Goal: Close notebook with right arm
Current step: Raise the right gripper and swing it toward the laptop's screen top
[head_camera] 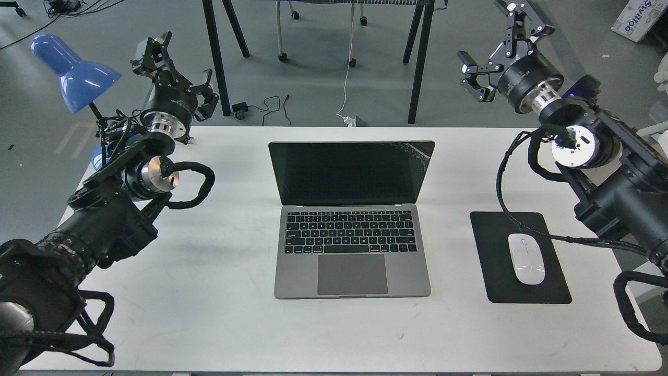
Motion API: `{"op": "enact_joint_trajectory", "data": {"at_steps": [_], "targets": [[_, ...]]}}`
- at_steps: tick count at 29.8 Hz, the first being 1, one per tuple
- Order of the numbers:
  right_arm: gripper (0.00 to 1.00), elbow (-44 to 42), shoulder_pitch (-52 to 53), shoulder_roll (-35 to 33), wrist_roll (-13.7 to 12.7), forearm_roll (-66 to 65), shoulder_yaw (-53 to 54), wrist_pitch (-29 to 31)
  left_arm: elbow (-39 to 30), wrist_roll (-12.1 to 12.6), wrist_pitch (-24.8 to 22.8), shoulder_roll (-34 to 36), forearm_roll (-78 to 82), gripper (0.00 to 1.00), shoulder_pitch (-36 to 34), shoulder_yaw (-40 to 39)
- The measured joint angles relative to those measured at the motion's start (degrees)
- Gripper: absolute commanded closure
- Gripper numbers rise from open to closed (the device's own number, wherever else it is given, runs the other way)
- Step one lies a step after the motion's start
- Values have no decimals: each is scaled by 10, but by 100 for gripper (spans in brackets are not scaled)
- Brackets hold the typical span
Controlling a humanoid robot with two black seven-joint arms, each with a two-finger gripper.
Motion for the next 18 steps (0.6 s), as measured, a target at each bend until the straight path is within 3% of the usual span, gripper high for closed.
{"op": "enact_joint_trajectory", "data": {"at_steps": [10, 18], "targets": [[0, -116, 77, 77, 2, -4, -89, -6, 0, 0, 0, 0, 0, 0, 0, 0], [0, -130, 100, 99, 2, -4, -137, -2, 0, 0, 0, 0, 0, 0, 0, -1]]}}
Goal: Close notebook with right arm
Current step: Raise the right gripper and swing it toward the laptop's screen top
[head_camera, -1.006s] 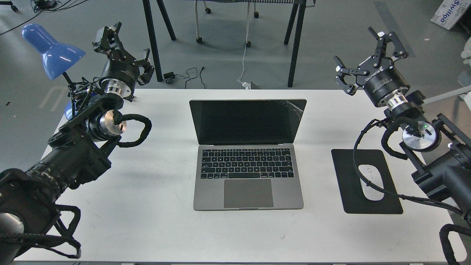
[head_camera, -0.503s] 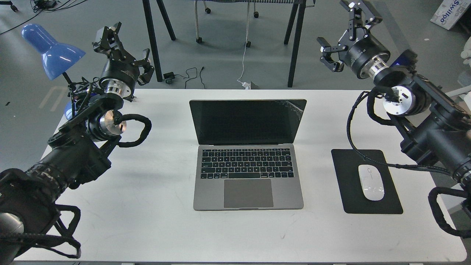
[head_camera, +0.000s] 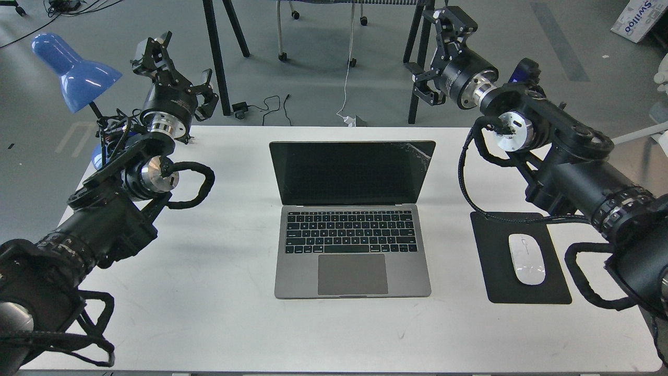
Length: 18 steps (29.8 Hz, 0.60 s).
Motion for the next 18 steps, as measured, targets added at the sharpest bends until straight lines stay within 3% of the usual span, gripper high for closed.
{"op": "enact_joint_trajectory", "data": {"at_steps": [18], "targets": [[0, 6, 26, 0, -4, -1, -216, 5, 0, 0, 0, 0, 0, 0, 1, 0]]}}
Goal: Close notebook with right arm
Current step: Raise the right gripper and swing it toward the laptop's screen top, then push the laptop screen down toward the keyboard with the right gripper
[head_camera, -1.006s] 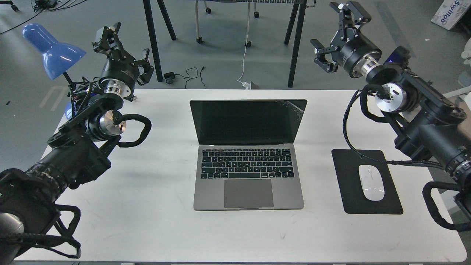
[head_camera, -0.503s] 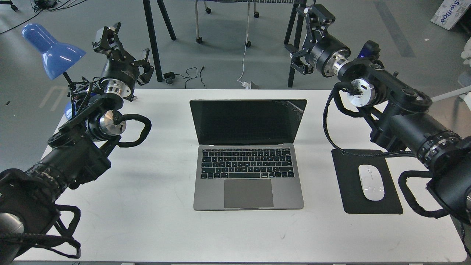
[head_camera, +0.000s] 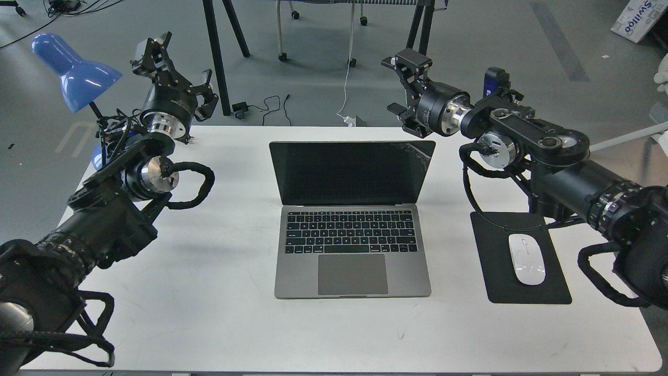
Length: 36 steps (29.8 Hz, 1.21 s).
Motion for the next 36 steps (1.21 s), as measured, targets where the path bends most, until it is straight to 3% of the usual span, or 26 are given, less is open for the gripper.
{"op": "enact_joint_trajectory", "data": {"at_steps": [12, 36], "targets": [[0, 15, 27, -4, -2, 0, -50, 63, 0, 0, 0, 0, 0, 0, 0, 1], [0, 215, 23, -100, -5, -18, -124, 107, 0, 0, 0, 0, 0, 0, 0, 1]]}}
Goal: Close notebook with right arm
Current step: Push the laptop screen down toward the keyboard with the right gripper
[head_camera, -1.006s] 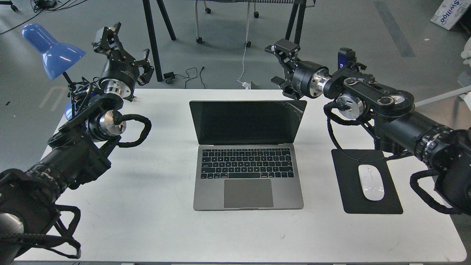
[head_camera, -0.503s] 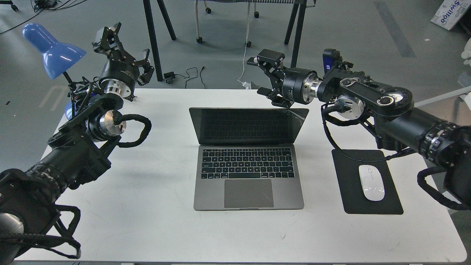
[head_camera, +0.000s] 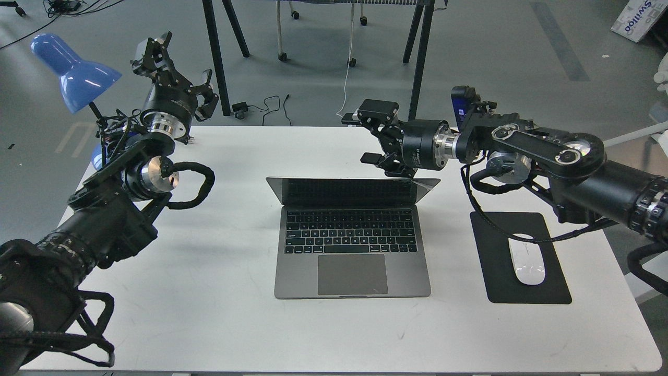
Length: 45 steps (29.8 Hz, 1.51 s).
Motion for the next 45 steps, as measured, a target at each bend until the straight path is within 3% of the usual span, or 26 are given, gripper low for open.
{"op": "enact_joint_trajectory", "data": {"at_steps": [16, 45], "targets": [[0, 143, -40, -65, -1, -17, -44, 1, 0, 0, 0, 0, 0, 0, 0, 0], [0, 82, -115, -55, -24, -96, -86, -27, 0, 0, 0, 0, 0, 0, 0, -1]]}}
